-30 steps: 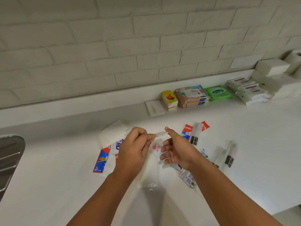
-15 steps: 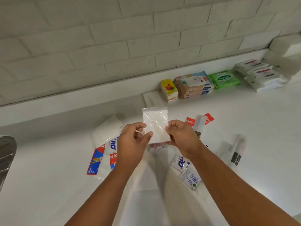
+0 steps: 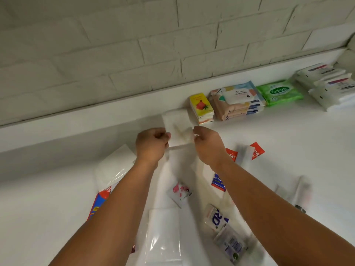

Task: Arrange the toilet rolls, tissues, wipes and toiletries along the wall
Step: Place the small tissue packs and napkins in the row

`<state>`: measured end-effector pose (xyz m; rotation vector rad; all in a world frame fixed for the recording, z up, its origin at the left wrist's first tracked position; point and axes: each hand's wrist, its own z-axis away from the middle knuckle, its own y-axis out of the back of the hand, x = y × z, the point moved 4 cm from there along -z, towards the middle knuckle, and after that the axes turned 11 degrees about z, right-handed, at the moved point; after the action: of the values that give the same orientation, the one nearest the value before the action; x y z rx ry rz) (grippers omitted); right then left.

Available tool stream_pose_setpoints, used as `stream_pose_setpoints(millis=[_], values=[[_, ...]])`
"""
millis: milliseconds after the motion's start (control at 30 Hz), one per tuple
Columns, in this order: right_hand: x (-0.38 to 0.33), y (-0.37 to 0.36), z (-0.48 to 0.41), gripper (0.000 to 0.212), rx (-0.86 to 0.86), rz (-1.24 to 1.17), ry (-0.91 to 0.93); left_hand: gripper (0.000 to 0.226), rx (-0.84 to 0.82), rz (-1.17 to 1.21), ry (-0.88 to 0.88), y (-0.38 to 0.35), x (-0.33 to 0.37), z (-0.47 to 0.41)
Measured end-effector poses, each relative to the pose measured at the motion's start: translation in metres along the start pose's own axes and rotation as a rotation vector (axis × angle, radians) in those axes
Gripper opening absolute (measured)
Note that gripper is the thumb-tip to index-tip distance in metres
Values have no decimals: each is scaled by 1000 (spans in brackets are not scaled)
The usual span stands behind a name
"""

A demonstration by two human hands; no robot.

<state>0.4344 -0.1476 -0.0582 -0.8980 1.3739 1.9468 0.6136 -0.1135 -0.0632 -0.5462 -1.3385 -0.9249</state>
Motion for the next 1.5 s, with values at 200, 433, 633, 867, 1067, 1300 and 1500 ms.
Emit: stream_pose_setpoints(millis=[200,433,633,867,1067,1300,1500], values=[[-4,-10,-18,52,-81,148,27,23,47,-63,14,-19,-5,-51],[-8,-15,-29,45,-108,142,30,24,84,-243,-51,-29,-14,-67],[-7,-17,-33,42,-138,166,24,24,98,-330,-99,-30,-11,-65],[-7,-18,-38,42,-129,167,12,27,102,-365,-94,-30,-12,-69],[-12,-10,-20,44,-161,260,75,28,83,-344,-138,-18,2,-46],[-23,-11,40,38,-121,227,272,12,-111,-157,-268,17,13,37],[-22,-24,99,37,-215,411,389,16,-245,-278,-323,56,-6,98]])
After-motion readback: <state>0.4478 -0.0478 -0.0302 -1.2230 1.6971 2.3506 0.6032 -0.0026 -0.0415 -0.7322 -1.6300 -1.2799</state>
